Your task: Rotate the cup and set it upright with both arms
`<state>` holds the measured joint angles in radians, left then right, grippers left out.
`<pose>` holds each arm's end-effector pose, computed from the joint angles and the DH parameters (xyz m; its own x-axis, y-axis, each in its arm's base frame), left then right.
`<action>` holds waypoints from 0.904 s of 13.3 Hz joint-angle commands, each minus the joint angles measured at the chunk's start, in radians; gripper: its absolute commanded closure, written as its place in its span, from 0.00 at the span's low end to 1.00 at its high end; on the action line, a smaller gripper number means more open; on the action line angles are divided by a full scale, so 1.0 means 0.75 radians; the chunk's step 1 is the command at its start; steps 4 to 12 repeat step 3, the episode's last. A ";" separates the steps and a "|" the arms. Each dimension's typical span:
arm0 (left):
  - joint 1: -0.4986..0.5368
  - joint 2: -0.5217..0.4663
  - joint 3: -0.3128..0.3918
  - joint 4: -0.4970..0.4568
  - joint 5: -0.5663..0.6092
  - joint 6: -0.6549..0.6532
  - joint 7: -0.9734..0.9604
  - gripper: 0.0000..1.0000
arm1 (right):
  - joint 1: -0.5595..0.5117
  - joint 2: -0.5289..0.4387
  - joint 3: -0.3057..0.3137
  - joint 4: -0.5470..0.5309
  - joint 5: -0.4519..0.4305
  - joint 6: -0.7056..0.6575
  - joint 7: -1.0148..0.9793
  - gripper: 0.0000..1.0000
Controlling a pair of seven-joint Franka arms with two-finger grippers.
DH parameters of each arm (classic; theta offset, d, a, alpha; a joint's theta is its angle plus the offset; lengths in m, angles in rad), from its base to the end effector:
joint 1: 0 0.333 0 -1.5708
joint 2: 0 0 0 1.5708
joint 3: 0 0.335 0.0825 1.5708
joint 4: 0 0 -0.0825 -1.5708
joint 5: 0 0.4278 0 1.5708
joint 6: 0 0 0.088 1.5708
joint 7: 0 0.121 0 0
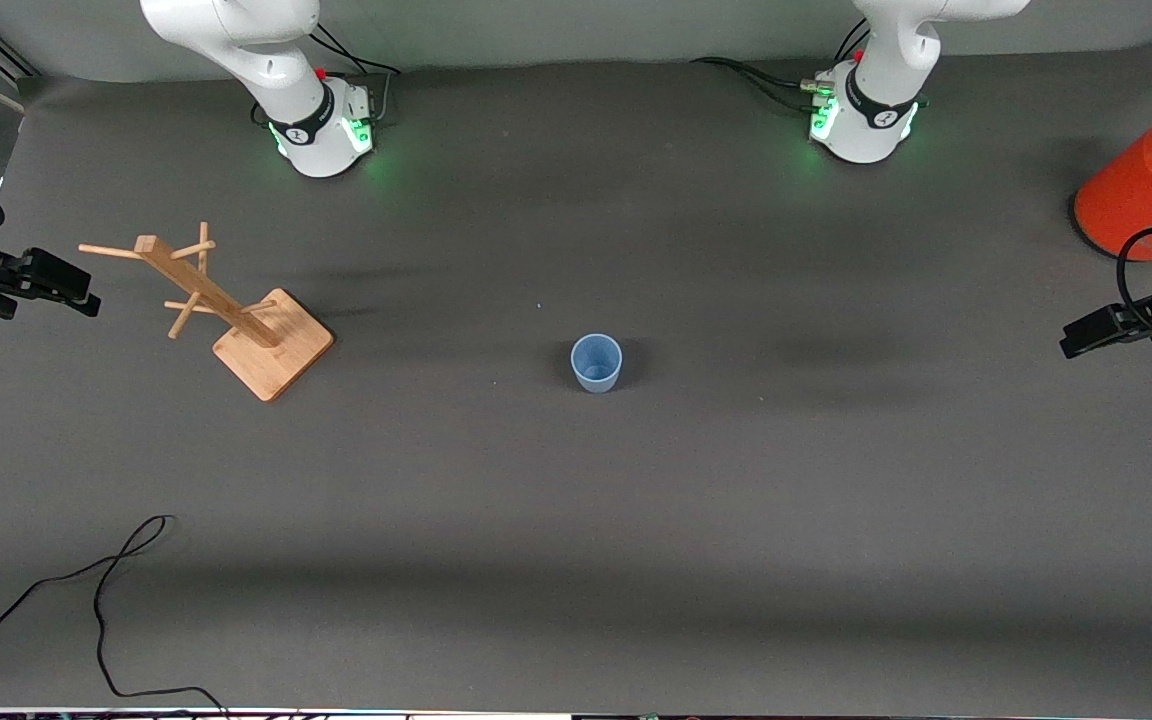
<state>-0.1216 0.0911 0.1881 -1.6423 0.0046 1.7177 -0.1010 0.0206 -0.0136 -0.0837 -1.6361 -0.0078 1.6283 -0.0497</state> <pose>0.6327 0.0385 0.5499 0.9861 0.1655 -0.0119 0.1652 -0.9860 -0.0229 0.5969 -0.0389 0.6089 0.9999 -0.0130 0.0054 -0.0130 -0.9999 0.0069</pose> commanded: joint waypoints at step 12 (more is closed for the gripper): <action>-0.034 -0.025 0.021 -0.021 -0.002 -0.036 0.043 0.00 | 0.009 -0.004 -0.003 -0.001 0.006 0.007 0.023 0.00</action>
